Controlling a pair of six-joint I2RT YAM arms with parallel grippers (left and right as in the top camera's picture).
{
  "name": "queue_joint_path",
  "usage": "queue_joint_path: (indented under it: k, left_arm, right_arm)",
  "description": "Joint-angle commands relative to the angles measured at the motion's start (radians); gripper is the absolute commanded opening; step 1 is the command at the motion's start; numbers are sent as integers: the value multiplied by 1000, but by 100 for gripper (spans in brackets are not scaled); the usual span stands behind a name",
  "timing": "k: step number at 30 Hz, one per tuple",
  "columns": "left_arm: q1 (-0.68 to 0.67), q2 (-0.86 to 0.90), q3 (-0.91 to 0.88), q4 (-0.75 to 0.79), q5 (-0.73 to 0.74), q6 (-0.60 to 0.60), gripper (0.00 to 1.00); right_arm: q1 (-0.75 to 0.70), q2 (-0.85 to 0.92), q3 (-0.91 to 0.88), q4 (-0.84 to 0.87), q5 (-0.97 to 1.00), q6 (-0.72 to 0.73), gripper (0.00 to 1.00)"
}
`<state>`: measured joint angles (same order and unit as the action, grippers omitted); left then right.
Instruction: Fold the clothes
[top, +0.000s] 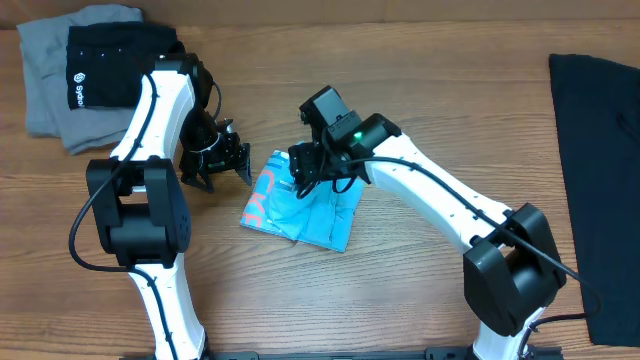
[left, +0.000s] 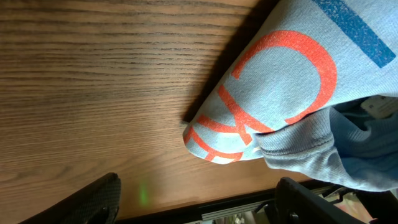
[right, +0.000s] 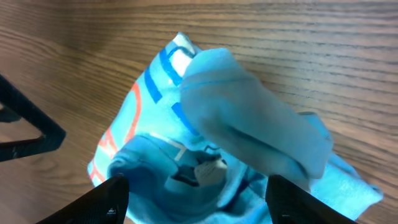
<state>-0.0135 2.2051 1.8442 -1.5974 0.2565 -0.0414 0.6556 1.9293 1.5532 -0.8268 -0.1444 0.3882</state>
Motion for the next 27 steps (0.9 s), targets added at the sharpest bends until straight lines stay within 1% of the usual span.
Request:
queue_joint_path:
  k: [1,5,8,11,12,13,20,23,27]
  left_arm:
    - [-8,-8,-7,-2,-14,19,82]
    - [-8,-8,-7,-2,-14,19,82]
    - [-8,-8,-7,-2,-14,19,82]
    - [-8,-8,-7,-2,-14,19,83]
    - [-8,-8,-7,-2,-13,19,83]
    - [-8,-8,-7,-2,-13,19,83]
    - [-8,-8,-7,-3,-13,19,83]
    - [-8,-8,-7,-6,-13,19,82]
    - [-8,-8,-7,-11,-14,20,83]
  right_arm:
    - [-2,34,24,6,110,-3,75]
    - [-2,45,24,7,235,-6,74]
    - [-3,45,24,14,248,-66,75]
    - [-4,51,24,14,249,-79,73]
    - [-5,56,24,14,249,-79,70]
    - [-5,60,24,15,249,-79,64]
    - [-23,93,23,11,250,-78,19]
    - [-40,93,24,-1,293,-74,4]
    - [-74,93,24,-63,327,-72,4]
